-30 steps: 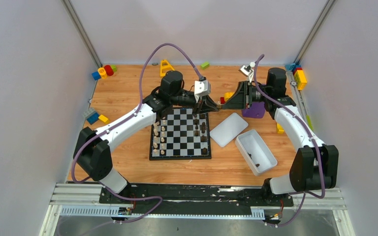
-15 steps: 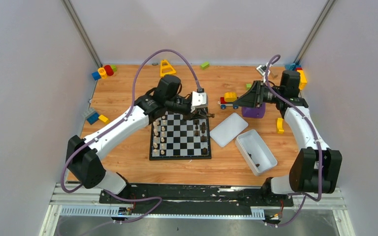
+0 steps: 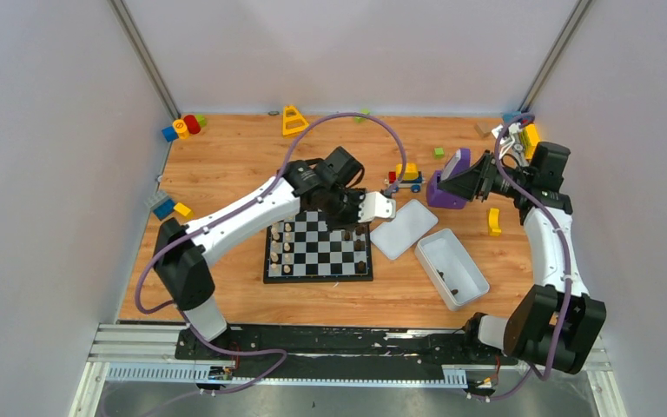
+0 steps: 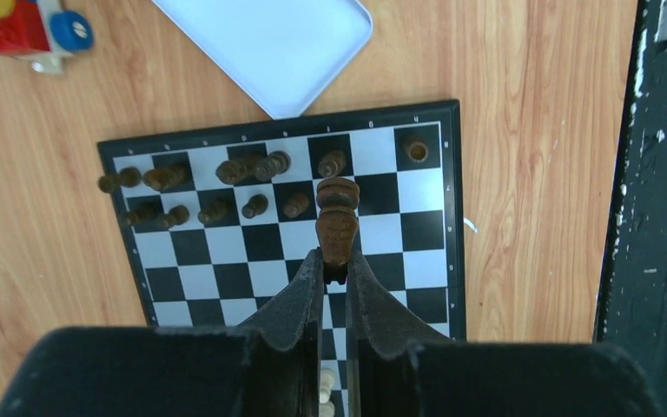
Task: Set up the chess pieces on the board
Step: Place the chess piece on the chessboard, then adjust the storage box at the center of the board, then pick up the chess piece from the storage box.
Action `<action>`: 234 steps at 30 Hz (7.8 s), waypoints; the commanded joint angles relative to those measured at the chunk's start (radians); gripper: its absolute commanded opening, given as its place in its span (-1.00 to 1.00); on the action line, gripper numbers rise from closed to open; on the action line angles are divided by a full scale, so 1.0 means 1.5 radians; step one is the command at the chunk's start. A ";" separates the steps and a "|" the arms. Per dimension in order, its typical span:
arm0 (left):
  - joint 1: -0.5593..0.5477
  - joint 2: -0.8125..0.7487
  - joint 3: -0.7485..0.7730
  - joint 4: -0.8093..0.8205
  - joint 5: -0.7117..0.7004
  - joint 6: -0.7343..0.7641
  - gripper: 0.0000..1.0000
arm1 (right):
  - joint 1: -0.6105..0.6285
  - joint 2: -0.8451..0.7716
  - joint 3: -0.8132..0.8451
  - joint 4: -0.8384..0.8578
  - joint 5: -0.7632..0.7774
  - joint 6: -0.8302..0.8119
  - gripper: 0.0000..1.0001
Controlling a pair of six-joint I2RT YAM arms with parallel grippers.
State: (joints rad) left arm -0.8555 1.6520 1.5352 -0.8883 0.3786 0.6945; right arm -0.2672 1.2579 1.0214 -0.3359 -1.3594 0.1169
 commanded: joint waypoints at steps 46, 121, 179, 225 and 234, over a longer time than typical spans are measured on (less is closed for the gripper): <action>-0.126 0.430 0.381 -0.350 -0.205 -0.082 -0.91 | -0.097 -0.030 -0.023 -0.017 -0.106 -0.050 -0.07; -0.064 0.130 0.236 -0.242 -0.203 -0.116 0.07 | -0.072 -0.024 -0.080 -0.321 0.447 -0.503 -0.01; 0.058 -0.030 0.067 -0.131 -0.199 -0.110 0.49 | -0.037 -0.086 -0.192 -0.351 0.548 -0.669 -0.05; 0.067 -0.041 0.055 -0.127 -0.205 -0.112 0.50 | 0.022 -0.010 -0.161 -0.299 0.664 -0.608 -0.85; 0.076 -0.057 0.046 -0.117 -0.206 -0.118 0.50 | 0.022 -0.035 -0.079 -0.393 0.598 -0.589 -0.87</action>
State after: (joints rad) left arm -0.7570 1.6260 1.6108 -1.0969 0.0689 0.5262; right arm -0.2367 1.2499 0.7959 -0.8349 -0.3782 -0.7856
